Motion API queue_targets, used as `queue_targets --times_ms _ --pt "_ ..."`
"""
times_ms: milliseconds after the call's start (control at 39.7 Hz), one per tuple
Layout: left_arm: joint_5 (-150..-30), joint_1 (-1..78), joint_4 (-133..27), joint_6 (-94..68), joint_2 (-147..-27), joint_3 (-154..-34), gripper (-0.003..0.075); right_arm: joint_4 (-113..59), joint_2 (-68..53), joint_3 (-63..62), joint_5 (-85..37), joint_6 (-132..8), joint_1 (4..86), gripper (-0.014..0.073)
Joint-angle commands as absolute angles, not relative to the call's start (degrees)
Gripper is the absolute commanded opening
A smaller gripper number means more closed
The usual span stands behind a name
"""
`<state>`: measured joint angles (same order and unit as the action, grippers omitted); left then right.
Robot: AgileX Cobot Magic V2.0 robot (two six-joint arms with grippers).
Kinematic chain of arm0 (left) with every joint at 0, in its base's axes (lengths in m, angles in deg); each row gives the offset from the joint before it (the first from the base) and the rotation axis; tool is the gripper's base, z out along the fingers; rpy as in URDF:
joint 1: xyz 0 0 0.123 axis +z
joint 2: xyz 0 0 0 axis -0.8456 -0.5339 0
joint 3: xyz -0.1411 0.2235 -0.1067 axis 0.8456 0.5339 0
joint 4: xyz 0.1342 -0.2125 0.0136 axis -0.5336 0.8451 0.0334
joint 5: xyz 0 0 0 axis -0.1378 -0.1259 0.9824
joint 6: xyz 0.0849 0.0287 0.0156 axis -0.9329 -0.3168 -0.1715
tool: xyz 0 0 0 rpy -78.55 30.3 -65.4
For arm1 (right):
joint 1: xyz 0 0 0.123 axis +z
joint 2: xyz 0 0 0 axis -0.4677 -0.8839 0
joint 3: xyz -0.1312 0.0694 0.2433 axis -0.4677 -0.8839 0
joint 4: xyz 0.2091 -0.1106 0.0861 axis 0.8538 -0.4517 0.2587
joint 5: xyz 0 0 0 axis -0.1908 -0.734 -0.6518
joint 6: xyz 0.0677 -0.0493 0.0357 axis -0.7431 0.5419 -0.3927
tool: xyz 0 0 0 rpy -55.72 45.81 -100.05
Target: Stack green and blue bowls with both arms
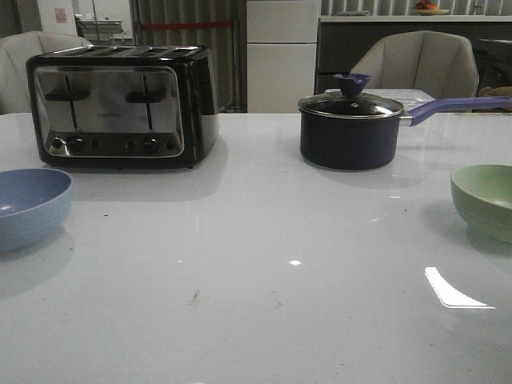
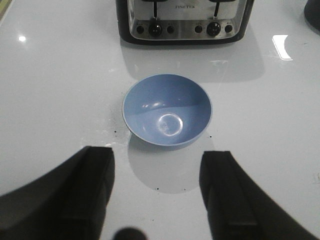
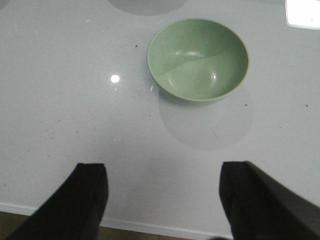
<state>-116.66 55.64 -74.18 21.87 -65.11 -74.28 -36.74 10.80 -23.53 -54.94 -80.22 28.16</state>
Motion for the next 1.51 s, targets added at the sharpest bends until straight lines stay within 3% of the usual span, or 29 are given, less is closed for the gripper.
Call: queue_targets --times_ms 0,503,1108,1208,1485 --pt "-112.0 55.1 -73.6 22.1 -65.4 -76.0 0.0434 -37.5 6.2 -19.5 -51.3 -82.6 27.8 0.0573" --pt "-112.0 55.1 -73.6 22.1 -65.4 -76.0 0.0434 -37.5 -20.6 -1.1 -59.5 -82.4 13.4 0.0573" --pt "-112.0 55.1 -73.6 22.1 -65.4 -76.0 0.0434 -34.9 -49.8 15.0 -62.1 -81.5 13.0 0.057" --pt "-112.0 55.1 -73.6 22.1 -65.4 -76.0 0.0434 -34.0 -53.0 16.2 -62.0 -80.2 13.0 0.0533" --pt "-112.0 55.1 -73.6 22.1 -65.4 -76.0 0.0434 -33.4 -55.9 16.7 -58.9 -79.0 13.0 0.0332"
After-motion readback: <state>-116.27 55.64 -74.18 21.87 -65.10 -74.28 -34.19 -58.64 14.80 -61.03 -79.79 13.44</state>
